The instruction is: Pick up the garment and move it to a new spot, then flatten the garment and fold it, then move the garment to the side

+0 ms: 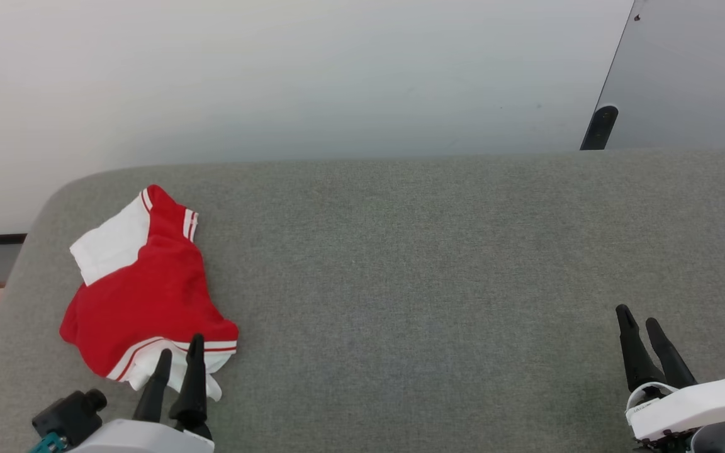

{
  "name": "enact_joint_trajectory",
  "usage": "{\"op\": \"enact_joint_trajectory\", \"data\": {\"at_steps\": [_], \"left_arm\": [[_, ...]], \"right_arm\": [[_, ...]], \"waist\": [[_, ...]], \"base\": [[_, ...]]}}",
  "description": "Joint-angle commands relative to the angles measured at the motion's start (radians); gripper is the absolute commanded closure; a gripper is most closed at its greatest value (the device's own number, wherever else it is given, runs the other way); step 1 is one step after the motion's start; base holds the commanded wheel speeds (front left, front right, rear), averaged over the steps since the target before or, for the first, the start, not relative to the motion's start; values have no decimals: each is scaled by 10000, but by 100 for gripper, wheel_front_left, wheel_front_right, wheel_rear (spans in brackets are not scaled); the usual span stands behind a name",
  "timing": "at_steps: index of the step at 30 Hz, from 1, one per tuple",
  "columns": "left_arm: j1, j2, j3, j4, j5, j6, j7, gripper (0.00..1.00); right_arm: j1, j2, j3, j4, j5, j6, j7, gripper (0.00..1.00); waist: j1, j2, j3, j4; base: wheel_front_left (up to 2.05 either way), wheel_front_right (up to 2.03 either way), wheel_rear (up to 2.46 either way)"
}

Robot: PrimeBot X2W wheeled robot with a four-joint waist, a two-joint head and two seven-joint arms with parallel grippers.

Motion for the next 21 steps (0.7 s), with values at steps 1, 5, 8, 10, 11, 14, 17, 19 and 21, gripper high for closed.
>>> {"op": "enact_joint_trajectory", "data": {"at_steps": [1,5,8,10,11,14,17,19,21], "left_arm": [[-45,100,7,-158,451,0,-124,0],[33,111,8,-200,894,0,-242,0],[77,126,-18,-208,1203,-1,-329,0],[89,133,-31,-217,1308,0,-354,0],[104,140,-50,-217,1409,-1,-384,0],[143,204,-118,-185,1827,0,-488,0],[147,229,-142,-202,2144,0,-567,0],[149,233,-144,-215,2239,0,-590,0],[182,249,-154,-239,2548,0,-673,0]], "right_arm": [[-209,-91,11,-175,-497,5,-86,0],[-209,-75,-49,-234,-1071,5,-166,0],[-206,-49,-111,-272,-1471,5,-221,0],[-204,-37,-130,-289,-1592,5,-240,0],[-200,-24,-149,-305,-1709,6,-266,0],[-176,7,-199,-363,-2147,6,-343,0],[-158,-7,-200,-397,-2463,6,-396,0],[-155,-13,-196,-410,-2570,6,-405,0],[-145,-40,-175,-441,-2922,7,-443,0]], "waist": [[0,0,5,-2],[0,0,15,-3],[0,0,26,2],[0,0,31,5],[0,0,34,8],[0,0,45,18],[0,0,50,24],[0,0,51,25],[0,0,52,23]], "base": [[0,0,0],[0,0,0],[0,0,0],[0,0,0],[0,0,0],[0,0,0],[0,0,0],[0,0,0],[0,0,0]]}}
